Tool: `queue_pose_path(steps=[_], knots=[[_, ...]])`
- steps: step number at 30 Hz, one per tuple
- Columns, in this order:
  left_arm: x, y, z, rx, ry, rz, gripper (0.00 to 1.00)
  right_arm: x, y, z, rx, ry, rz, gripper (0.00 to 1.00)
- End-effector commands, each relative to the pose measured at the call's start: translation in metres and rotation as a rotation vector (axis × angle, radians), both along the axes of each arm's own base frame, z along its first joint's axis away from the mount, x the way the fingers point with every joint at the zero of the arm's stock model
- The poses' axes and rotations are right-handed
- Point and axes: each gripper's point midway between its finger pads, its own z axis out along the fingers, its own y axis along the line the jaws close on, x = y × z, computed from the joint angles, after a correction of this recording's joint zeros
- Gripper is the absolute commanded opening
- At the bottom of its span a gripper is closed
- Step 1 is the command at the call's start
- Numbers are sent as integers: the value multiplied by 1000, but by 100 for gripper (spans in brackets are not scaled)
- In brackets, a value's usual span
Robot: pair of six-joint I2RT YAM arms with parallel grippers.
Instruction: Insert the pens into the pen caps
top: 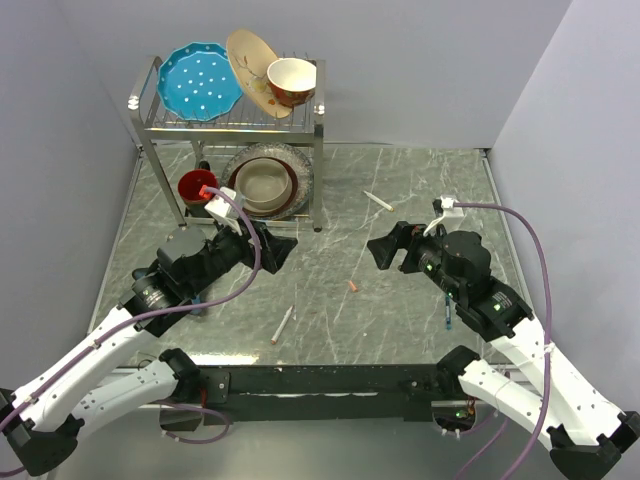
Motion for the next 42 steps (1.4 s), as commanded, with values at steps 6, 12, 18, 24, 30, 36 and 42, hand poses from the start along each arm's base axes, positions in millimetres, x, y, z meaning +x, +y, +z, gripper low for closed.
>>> queue_pose_path(steps=[6, 12, 18, 24, 30, 36, 42], knots=[[-1, -3, 13, -19, -51, -19, 99, 29, -29, 25, -77, -126, -179, 100], [-1, 2, 16, -20, -61, 2, 99, 76, -33, 34, -359, -185, -200, 100], [-9, 7, 25, -42, -112, -16, 99, 146, -50, -1, -580, -45, -182, 93], [-15, 15, 35, -63, -154, -5, 99, 200, -62, -32, -530, 46, -98, 60], [-14, 17, 35, -60, -153, 8, 99, 252, -74, -77, -622, 132, -54, 56], [-18, 17, 40, -74, -166, -9, 99, 288, -64, -99, -625, 199, 28, 56], [-18, 20, 41, -75, -174, 2, 99, 299, -52, -150, -607, 341, 108, 56]])
